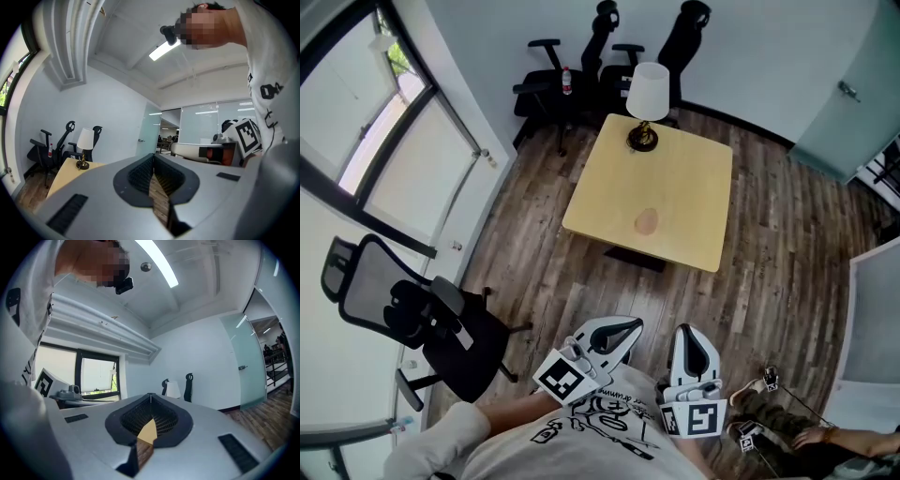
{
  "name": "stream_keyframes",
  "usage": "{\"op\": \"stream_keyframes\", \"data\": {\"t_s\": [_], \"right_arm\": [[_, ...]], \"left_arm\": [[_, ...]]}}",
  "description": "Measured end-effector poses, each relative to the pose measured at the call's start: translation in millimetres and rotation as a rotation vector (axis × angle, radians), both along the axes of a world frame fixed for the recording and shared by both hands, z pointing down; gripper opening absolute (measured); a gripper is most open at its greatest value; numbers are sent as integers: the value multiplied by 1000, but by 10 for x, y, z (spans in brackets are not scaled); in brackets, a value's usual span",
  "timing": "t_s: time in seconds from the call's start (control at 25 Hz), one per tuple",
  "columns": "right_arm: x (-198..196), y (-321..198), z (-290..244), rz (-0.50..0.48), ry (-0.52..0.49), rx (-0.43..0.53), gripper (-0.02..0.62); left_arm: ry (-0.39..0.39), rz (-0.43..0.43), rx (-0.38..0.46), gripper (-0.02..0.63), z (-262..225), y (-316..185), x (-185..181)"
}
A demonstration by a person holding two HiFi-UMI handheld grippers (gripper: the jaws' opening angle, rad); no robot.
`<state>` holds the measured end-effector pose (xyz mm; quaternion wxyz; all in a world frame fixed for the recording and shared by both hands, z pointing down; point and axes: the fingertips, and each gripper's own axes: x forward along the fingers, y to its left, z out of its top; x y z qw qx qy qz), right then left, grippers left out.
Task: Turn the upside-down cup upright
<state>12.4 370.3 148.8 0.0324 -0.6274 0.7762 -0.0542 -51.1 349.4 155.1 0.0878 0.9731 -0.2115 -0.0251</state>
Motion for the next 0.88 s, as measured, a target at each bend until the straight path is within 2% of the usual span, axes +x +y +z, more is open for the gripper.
{"op": "stream_keyframes", "data": {"t_s": [0.24, 0.48, 0.72, 0.88], "right_arm": [[49, 109, 59, -16, 2, -11, 23], [64, -1, 70, -26, -1, -5, 24], [105, -273, 78, -22, 7, -5, 23], [127, -540, 112, -21, 18, -15, 23]], "left_arm": [[-17, -8, -21, 9, 92, 118, 53], [-11, -31, -7, 9, 75, -20, 62], [-35, -20, -23, 10, 203, -332, 103], [0, -14, -10, 9, 111, -614, 171]]}}
